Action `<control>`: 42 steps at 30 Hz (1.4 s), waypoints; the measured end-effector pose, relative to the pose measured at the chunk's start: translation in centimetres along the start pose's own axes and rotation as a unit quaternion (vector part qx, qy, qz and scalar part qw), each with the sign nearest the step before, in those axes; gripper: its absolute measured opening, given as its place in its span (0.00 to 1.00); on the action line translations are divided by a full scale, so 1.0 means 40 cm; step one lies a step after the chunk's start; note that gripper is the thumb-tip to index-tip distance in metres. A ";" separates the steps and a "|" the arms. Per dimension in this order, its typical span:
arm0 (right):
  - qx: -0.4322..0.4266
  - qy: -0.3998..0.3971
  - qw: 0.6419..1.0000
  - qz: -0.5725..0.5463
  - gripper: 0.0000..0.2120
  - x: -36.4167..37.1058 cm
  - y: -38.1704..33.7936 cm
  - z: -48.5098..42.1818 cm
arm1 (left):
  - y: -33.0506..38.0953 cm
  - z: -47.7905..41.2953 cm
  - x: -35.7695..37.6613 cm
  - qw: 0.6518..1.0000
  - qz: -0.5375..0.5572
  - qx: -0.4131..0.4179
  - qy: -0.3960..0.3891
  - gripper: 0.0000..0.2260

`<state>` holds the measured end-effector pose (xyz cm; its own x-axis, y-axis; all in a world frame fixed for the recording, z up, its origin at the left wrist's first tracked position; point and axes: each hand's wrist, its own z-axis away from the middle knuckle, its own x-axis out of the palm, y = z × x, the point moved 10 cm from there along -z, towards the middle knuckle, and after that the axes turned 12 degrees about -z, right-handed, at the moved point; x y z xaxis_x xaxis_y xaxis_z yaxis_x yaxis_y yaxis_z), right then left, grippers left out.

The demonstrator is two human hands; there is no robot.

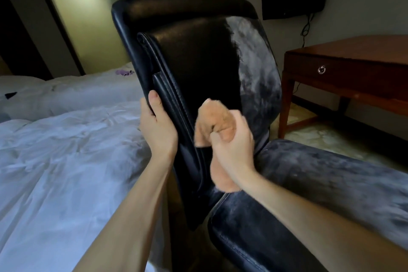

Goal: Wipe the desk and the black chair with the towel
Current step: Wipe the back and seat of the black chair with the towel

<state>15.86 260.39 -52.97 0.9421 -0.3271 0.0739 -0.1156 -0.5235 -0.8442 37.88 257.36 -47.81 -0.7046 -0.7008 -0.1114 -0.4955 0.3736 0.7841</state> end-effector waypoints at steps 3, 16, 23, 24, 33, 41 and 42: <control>-0.007 -0.084 0.992 -0.092 0.14 0.002 -0.029 0.033 | -0.002 0.002 0.003 1.000 -0.007 0.003 -0.006 0.16; 0.080 0.082 0.993 -0.023 0.24 -0.003 0.092 0.032 | 0.020 0.012 -0.007 1.000 0.019 0.020 -0.003 0.14; 0.083 0.046 0.988 -0.126 0.19 -0.089 0.085 0.071 | 0.036 0.014 -0.009 0.999 0.011 0.044 -0.012 0.16; 0.089 0.098 0.983 -0.125 0.19 -0.127 0.097 0.052 | 0.036 0.014 -0.010 0.999 0.011 0.044 -0.013 0.16; 0.226 0.224 0.933 -0.170 0.18 -0.018 0.197 0.117 | 0.011 0.012 -0.004 1.000 0.023 0.014 -0.008 0.15; 0.142 0.204 0.956 -0.155 0.19 -0.162 0.148 0.064 | 0.035 0.016 -0.015 0.999 0.012 0.045 0.001 0.17; 0.123 0.220 0.953 -0.170 0.19 -0.171 0.127 0.026 | 0.038 0.017 -0.018 0.999 0.012 0.048 0.004 0.17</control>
<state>9.17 260.77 -58.32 0.6830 -0.4974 0.5349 0.3005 -0.4761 -0.8264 37.28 258.87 -46.96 -0.7131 -0.6955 -0.0879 -0.5251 0.4468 0.7243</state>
